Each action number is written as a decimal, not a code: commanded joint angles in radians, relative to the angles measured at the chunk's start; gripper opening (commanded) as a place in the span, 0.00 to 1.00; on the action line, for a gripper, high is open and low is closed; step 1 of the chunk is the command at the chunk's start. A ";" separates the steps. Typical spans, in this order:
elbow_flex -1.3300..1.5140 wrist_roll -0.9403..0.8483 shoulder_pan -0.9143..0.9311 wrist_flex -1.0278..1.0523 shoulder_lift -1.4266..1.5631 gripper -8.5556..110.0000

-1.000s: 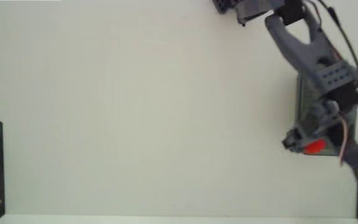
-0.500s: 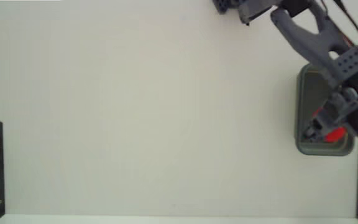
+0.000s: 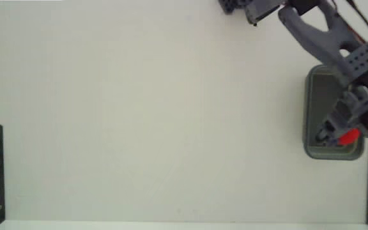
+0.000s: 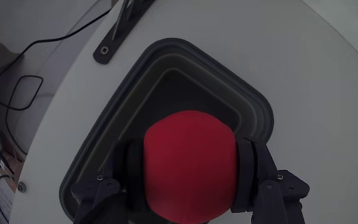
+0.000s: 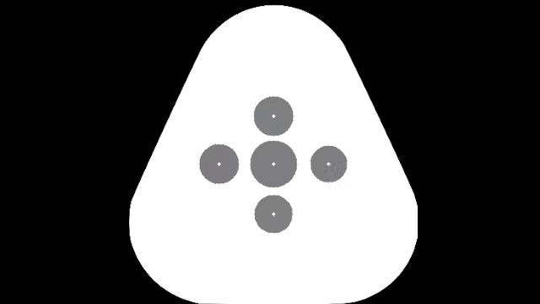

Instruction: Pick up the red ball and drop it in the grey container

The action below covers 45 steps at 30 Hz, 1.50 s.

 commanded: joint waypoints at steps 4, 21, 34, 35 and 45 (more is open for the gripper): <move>0.007 0.003 -0.016 -0.010 0.077 0.64; 0.007 0.003 -0.016 -0.010 0.077 1.00; 0.007 0.003 -0.016 -0.010 0.077 1.00; 0.007 0.003 -0.016 -0.010 0.077 1.00; 0.007 0.003 -0.016 -0.010 0.077 1.00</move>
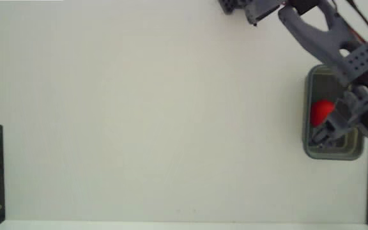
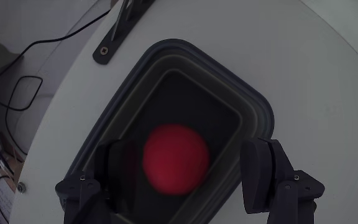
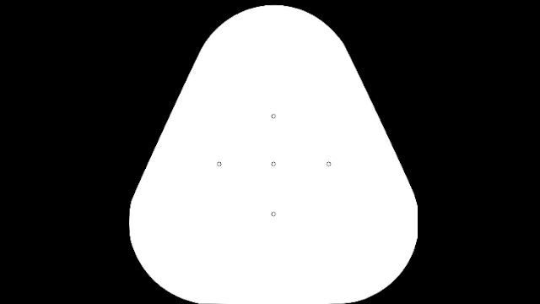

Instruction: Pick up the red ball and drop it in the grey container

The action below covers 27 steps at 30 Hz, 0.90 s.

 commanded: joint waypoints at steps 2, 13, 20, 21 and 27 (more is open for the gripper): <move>0.007 0.005 -0.016 -0.010 0.077 1.00; 0.007 0.005 -0.016 -0.010 0.077 1.00; 0.013 0.005 -0.012 -0.010 0.083 1.00; 0.015 0.005 -0.010 -0.010 0.085 1.00; 0.043 0.005 0.011 -0.010 0.113 1.00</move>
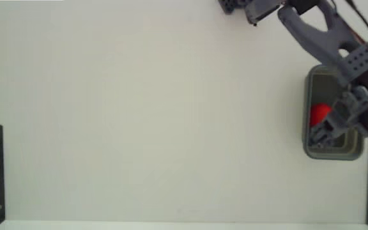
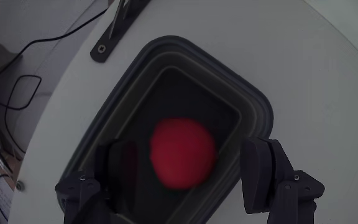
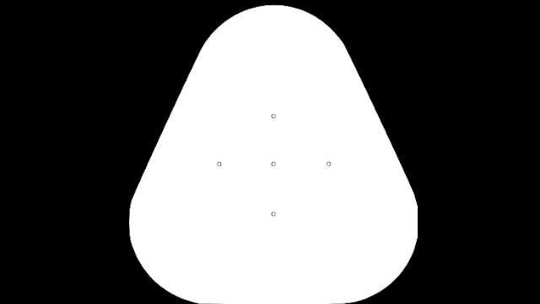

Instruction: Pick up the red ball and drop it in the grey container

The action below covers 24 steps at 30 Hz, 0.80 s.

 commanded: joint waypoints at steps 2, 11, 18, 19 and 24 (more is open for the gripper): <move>0.029 0.003 0.018 -0.008 0.127 1.00; 0.110 0.003 0.081 -0.008 0.208 1.00; 0.193 0.003 0.144 -0.007 0.292 1.00; 0.202 0.003 0.152 -0.007 0.301 1.00; 0.271 0.003 0.205 -0.007 0.371 1.00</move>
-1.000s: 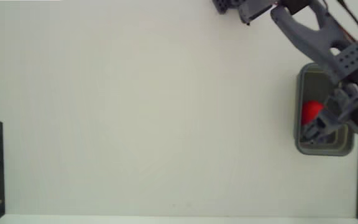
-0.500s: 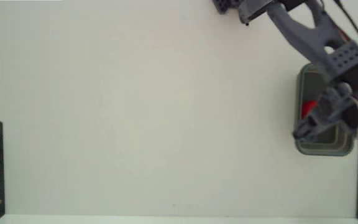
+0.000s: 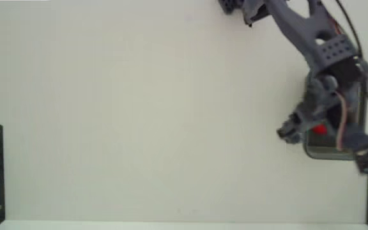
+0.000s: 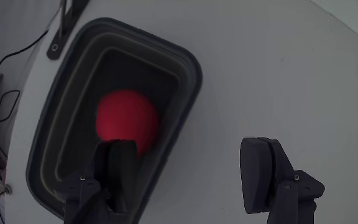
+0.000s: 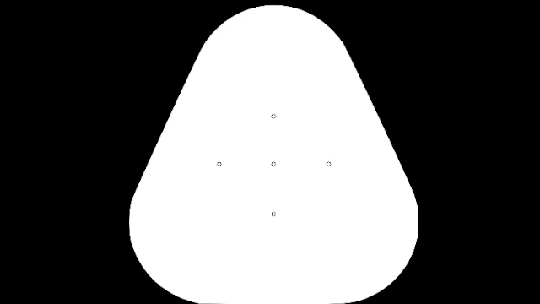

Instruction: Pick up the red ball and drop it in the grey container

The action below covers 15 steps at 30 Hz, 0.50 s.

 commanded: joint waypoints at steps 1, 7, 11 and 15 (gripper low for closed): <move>0.037 0.003 0.026 -0.007 0.112 1.00; 0.121 0.003 0.091 -0.006 0.197 1.00; 0.180 0.003 0.136 -0.006 0.256 1.00; 0.238 0.003 0.181 -0.006 0.315 1.00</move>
